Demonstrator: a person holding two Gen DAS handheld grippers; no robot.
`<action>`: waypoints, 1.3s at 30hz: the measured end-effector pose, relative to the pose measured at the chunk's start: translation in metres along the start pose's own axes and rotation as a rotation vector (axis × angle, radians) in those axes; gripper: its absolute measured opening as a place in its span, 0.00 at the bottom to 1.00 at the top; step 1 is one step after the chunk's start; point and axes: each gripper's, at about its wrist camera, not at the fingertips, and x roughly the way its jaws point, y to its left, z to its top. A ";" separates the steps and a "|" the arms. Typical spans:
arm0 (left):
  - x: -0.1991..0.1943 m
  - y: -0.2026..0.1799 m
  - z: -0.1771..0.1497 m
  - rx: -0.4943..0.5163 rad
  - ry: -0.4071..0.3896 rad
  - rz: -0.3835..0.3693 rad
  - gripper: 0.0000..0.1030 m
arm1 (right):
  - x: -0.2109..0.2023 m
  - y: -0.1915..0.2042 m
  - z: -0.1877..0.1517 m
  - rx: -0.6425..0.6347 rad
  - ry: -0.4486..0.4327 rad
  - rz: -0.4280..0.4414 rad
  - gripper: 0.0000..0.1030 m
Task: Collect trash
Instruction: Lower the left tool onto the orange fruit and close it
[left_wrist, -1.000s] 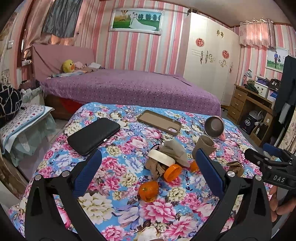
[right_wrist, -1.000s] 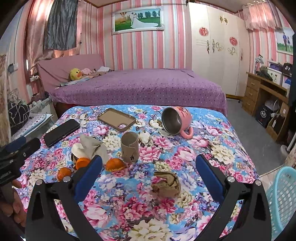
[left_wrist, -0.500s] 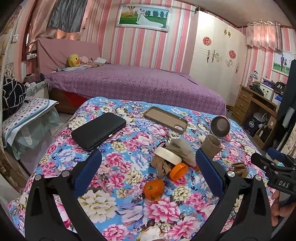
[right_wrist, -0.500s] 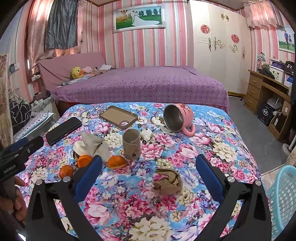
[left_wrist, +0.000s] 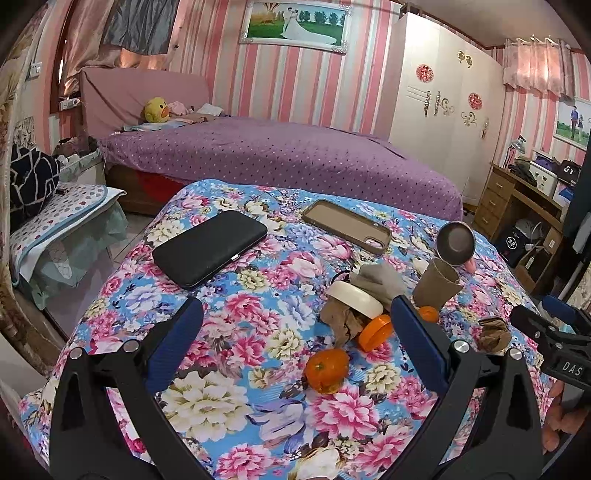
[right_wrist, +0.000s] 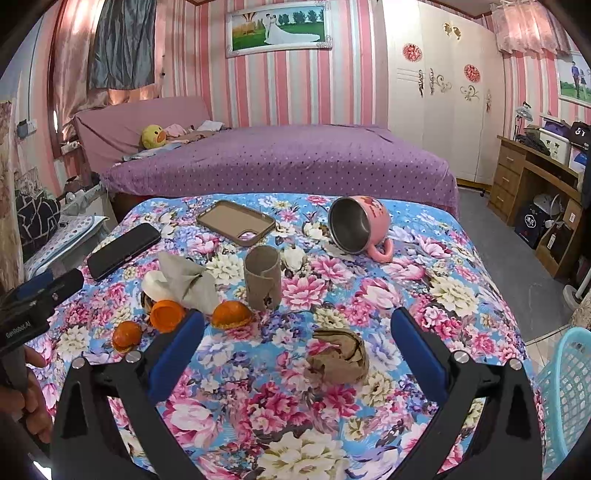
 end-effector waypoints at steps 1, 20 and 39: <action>0.001 0.000 0.000 0.001 0.002 0.000 0.95 | 0.000 0.000 0.000 0.000 0.001 0.000 0.96; 0.017 0.011 -0.006 0.009 0.069 0.053 0.95 | 0.033 0.007 -0.008 -0.033 0.070 0.029 0.96; 0.061 -0.014 -0.035 0.122 0.283 -0.112 0.25 | 0.045 0.032 -0.010 -0.059 0.102 0.068 0.96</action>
